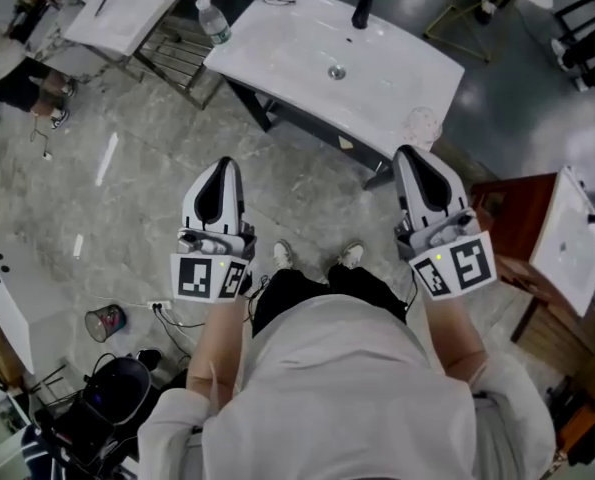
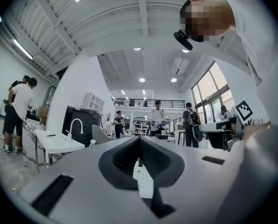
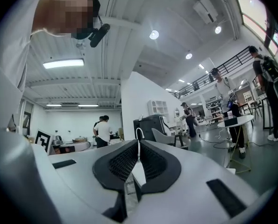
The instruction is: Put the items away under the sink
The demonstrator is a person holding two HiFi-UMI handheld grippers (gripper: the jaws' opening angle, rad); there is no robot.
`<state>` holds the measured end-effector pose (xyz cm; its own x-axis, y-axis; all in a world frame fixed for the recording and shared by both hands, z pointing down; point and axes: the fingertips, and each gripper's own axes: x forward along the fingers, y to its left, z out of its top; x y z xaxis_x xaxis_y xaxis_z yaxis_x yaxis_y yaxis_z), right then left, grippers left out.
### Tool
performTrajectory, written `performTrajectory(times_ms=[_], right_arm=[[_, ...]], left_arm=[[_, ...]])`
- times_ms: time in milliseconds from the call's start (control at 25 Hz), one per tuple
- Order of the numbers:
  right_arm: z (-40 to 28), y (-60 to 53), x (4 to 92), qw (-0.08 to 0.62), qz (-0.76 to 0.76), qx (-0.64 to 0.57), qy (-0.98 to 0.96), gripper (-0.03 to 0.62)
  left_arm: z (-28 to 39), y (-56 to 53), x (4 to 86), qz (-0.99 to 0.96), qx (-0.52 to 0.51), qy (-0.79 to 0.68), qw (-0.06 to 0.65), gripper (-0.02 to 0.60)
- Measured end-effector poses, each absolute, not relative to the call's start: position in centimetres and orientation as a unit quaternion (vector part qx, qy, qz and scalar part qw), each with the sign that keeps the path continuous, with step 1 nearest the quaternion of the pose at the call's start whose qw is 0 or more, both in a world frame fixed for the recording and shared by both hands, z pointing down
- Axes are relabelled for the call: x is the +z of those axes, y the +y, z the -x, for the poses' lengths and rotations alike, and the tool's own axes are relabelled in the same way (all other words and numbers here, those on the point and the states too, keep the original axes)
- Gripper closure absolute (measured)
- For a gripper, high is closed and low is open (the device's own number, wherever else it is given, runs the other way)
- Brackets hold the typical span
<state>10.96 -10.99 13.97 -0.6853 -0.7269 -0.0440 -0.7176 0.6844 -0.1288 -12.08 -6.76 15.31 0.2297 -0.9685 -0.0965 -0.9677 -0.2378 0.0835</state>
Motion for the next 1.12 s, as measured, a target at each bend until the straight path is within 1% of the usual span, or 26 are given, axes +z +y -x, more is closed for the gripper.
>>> performTrajectory(times_ms=[440,600,800,1120], right_arm=[[-11.9,-12.8,10.9,0.051,0.417,-0.008,0.908,0.556],[-11.8,-13.2,10.5,0.051,0.422,-0.005,0.905,0.556],[-11.2,-12.4,9.9,0.048,0.429,0.005,0.902,0.557],[-11.0,-11.7,9.4,0.049,0.445,0.006,0.894,0.557]], left_arm=[[13.2,-5.6,13.9,-0.768,-0.088,-0.634,-0.011,0.578],[14.5,-5.0,13.2,-0.764,-0.08,-0.639,-0.03,0.578],[16.6,-3.7,13.4,-0.758,-0.076,-0.648,-0.028,0.578],[18.0,-3.2,13.1,-0.758,-0.082,-0.647,-0.03,0.578]])
